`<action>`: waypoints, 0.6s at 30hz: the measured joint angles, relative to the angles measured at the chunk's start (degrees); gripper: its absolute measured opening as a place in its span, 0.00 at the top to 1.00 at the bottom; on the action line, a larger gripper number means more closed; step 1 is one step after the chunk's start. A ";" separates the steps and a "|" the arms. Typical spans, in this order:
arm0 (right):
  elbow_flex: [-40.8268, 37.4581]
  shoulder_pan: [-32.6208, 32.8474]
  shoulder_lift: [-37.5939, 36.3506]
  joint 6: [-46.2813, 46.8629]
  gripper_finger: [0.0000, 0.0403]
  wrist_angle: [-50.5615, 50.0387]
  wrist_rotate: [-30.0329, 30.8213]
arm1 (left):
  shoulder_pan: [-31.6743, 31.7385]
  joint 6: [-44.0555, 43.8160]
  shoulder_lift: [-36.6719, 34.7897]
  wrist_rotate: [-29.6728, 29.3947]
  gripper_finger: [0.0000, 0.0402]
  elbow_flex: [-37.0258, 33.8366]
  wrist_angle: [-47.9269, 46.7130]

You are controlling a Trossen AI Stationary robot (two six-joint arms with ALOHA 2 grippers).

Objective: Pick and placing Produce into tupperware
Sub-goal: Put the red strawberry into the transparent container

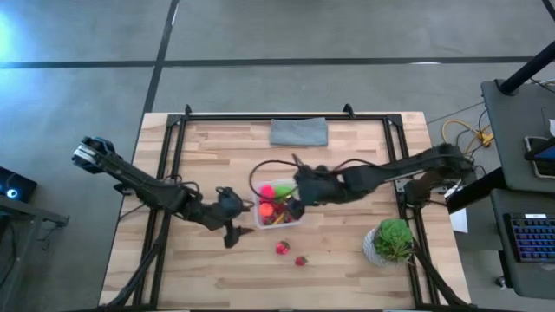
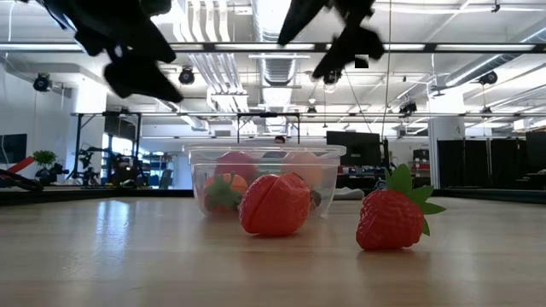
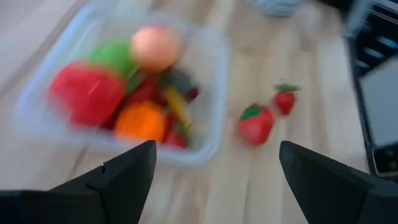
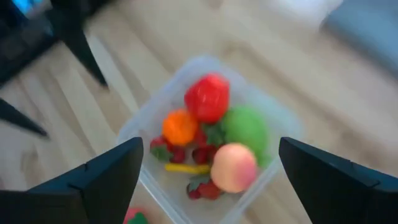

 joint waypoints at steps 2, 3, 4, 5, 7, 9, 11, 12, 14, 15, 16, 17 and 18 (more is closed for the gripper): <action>0.00 2.43 -3.36 -0.09 0.09 -1.88 5.90 | 0.00 7.59 1.16 0.24 0.19 -1.56 5.79; 0.00 3.77 -4.90 0.54 0.09 -3.16 9.14 | 0.01 9.56 1.88 0.37 0.19 -1.92 7.38; 0.04 5.13 -6.61 1.94 0.09 -4.53 11.91 | 0.04 10.37 2.96 0.80 0.19 -1.92 9.27; 0.07 6.45 -8.24 3.92 0.09 -6.72 14.39 | 0.12 10.52 4.11 1.78 0.19 -1.83 10.83; 0.07 9.02 -10.78 8.98 0.09 -10.70 17.82 | 0.13 10.68 6.55 3.80 0.19 -1.93 13.48; -0.02 11.58 -12.67 14.19 0.09 -15.16 18.90 | 0.10 11.61 9.55 5.48 0.19 -1.34 16.37; -0.02 14.11 -13.88 18.65 0.09 -18.73 18.97 | -0.29 16.56 12.69 6.96 0.19 0.68 16.27; -0.04 15.46 -14.07 21.05 0.09 -20.88 18.97 | -0.64 19.95 14.40 7.49 0.19 2.01 16.20; -0.10 17.74 -14.08 25.57 0.09 -23.75 18.94 | -1.19 25.06 17.45 8.75 0.19 5.09 16.29; -0.14 18.75 -13.93 27.81 0.09 -25.08 18.85 | -1.32 26.90 18.90 9.54 0.19 6.68 16.10; -0.21 19.76 -13.70 30.14 0.09 -26.49 18.85 | -1.33 27.91 20.41 10.39 0.19 8.42 16.15; -0.28 20.52 -13.40 32.28 0.09 -27.42 18.86 | -1.33 28.65 21.77 10.83 0.19 9.89 16.40; -0.31 21.15 -12.93 34.38 0.09 -27.98 18.86 | -1.28 28.72 22.97 10.80 0.19 10.97 16.05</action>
